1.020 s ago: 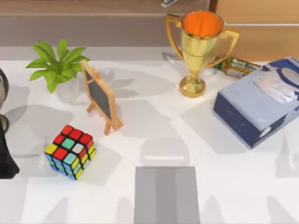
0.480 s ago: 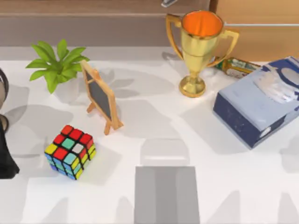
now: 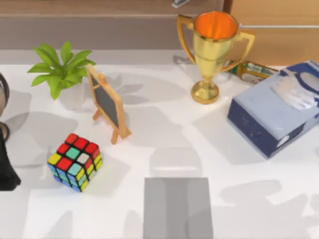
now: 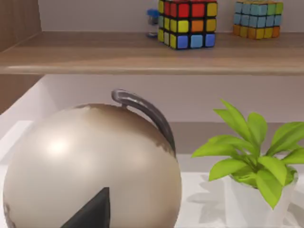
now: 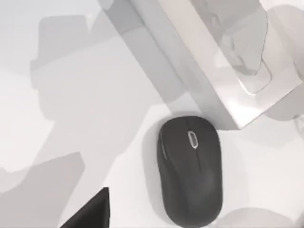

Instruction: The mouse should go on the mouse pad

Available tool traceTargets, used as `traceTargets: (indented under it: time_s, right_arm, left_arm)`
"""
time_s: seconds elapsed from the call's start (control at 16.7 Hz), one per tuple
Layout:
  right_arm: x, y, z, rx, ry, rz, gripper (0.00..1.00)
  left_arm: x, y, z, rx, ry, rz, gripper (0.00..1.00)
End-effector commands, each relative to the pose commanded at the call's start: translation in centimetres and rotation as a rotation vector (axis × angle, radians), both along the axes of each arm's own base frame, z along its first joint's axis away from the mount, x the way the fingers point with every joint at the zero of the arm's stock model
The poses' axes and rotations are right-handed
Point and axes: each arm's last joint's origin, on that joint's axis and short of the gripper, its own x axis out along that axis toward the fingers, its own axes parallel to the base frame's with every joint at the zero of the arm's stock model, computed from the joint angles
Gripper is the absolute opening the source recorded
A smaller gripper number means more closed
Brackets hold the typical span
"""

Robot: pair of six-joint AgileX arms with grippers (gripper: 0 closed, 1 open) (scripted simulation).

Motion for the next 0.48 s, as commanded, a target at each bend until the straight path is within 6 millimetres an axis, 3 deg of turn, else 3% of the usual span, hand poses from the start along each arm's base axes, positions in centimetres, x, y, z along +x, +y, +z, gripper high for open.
traceTargets:
  time_s: [0.24,0.48]
  right_arm:
    - [4.3,-2.4,-1.6,0.047,0.3,0.057,1.0]
    - [6.2,-3.9,-2.8,0.093,0.449,0.09,1.0]
  left_arm:
    - [0.0,0.0,0.0,0.0,0.0,0.0,1.0]
    - [0.0,0.0,0.0,0.0,0.0,0.0,1.0]
